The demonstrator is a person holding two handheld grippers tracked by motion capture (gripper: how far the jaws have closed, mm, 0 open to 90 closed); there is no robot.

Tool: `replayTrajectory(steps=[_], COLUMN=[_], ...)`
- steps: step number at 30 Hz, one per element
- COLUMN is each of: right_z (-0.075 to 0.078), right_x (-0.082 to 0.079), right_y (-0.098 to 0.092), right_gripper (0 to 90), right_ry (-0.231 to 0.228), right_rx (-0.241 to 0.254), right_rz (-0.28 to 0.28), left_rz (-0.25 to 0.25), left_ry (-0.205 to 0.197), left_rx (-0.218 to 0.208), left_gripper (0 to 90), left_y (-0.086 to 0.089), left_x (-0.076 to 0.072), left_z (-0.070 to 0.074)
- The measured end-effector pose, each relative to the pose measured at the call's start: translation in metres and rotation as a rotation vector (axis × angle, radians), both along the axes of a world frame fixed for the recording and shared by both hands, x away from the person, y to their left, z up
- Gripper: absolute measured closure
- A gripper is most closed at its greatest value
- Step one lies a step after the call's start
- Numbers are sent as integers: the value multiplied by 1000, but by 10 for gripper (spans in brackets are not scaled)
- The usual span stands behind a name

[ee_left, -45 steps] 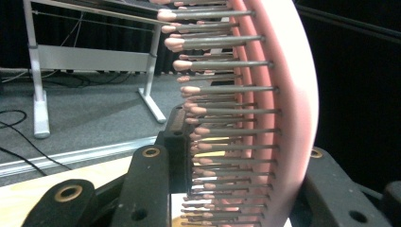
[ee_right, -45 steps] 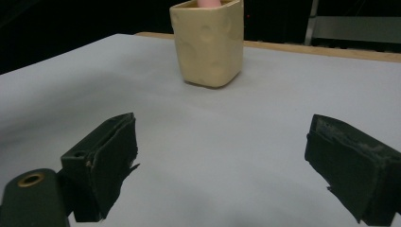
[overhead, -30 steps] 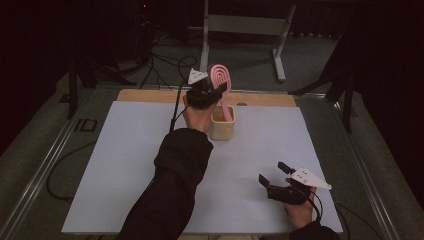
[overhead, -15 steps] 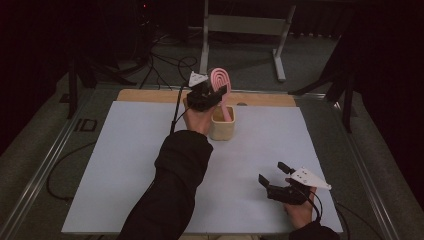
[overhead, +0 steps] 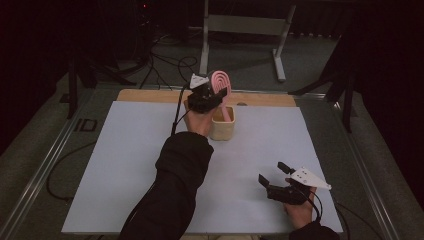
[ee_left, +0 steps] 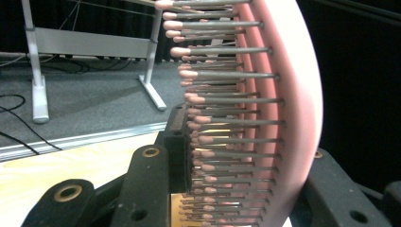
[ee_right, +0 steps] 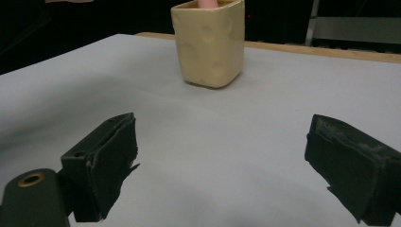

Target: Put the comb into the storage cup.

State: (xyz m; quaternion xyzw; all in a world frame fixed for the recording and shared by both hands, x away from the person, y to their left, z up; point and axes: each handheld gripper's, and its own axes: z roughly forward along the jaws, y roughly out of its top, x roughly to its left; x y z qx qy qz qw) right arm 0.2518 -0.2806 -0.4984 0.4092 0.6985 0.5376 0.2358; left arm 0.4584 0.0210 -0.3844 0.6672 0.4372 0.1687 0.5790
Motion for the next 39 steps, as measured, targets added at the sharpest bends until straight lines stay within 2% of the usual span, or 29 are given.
replayTrajectory(steps=[39], right_z=[-1], right_x=[0], right_y=[1], right_gripper=[99], right_ry=[8], right_rx=[-10], right_rz=[-1], left_rz=[-17], left_ry=[36], left_rx=[29], left_gripper=[639], left_y=[-4], left_x=[3], left_z=[-14])
